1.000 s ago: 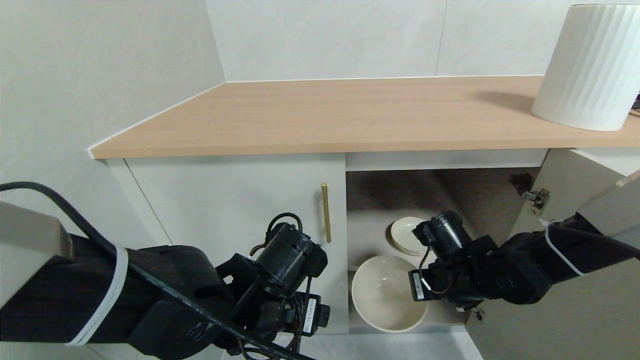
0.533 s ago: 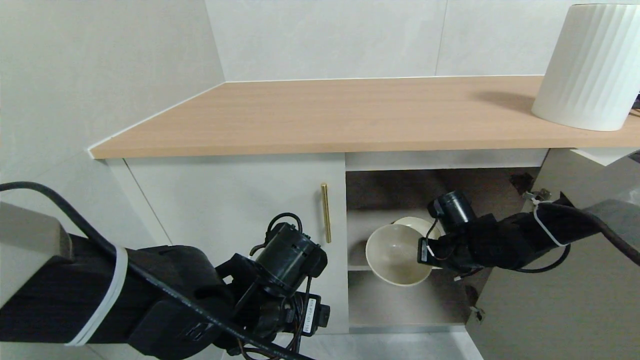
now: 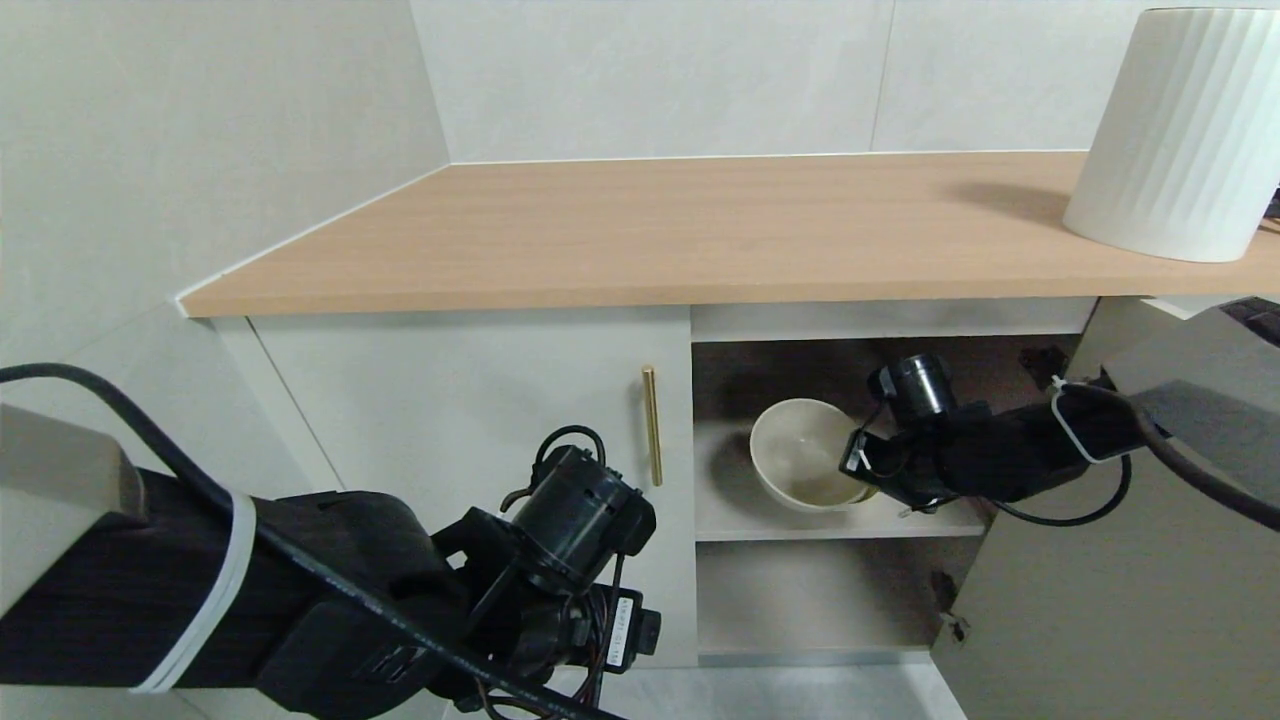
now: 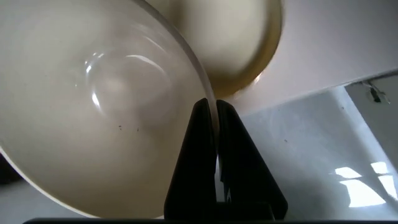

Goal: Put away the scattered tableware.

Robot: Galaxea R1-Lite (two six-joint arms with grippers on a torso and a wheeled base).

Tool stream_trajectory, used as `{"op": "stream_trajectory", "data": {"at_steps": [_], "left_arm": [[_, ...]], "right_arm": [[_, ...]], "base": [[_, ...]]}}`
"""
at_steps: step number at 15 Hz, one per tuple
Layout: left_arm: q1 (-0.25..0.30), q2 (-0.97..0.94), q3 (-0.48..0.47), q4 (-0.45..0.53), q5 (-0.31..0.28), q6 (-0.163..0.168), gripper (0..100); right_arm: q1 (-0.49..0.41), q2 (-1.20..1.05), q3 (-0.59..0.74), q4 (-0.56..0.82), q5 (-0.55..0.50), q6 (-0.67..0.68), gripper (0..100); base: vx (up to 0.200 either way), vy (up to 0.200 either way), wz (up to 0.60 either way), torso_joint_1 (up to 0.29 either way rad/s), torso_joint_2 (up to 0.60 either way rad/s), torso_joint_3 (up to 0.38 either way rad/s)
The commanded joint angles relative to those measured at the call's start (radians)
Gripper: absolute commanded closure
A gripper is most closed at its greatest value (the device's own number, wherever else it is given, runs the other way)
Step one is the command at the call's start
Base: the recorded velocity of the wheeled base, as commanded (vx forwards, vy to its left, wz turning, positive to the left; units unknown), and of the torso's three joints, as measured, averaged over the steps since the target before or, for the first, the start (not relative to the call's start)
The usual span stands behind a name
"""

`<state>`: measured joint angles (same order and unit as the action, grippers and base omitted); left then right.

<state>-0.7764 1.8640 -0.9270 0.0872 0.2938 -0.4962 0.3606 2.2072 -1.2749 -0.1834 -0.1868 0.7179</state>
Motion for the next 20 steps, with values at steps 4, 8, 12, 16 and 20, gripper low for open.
{"op": "stream_trajectory", "data": {"at_steps": [4, 8, 12, 16, 20], "left_arm": [[0.000, 0.001, 0.000, 0.000, 0.001, -0.001, 0], [0.000, 0.003, 0.000, 0.000, 0.001, -0.001, 0], [0.000, 0.003, -0.001, 0.000, 0.001, -0.001, 0], [0.000, 0.003, 0.000, 0.000, 0.001, -0.001, 0], [0.000, 0.003, 0.000, 0.000, 0.001, -0.001, 0]], "right_arm": [[-0.058, 0.063, -0.075, -0.002, -0.002, 0.015, 100], [-0.075, 0.104, -0.107, -0.001, -0.026, 0.026, 100], [-0.086, 0.131, -0.119, -0.001, -0.042, 0.025, 100], [-0.088, 0.138, -0.121, -0.001, -0.045, 0.025, 100], [-0.088, 0.140, -0.121, -0.001, -0.045, 0.023, 100]], "base": [[0.000, 0.000, 0.00, 0.000, 0.00, 0.000], [0.000, 0.000, 0.00, 0.000, 0.00, 0.000], [0.000, 0.000, 0.00, 0.000, 0.00, 0.000], [0.000, 0.000, 0.00, 0.000, 0.00, 0.000], [0.000, 0.000, 0.00, 0.000, 0.00, 0.000]]}}
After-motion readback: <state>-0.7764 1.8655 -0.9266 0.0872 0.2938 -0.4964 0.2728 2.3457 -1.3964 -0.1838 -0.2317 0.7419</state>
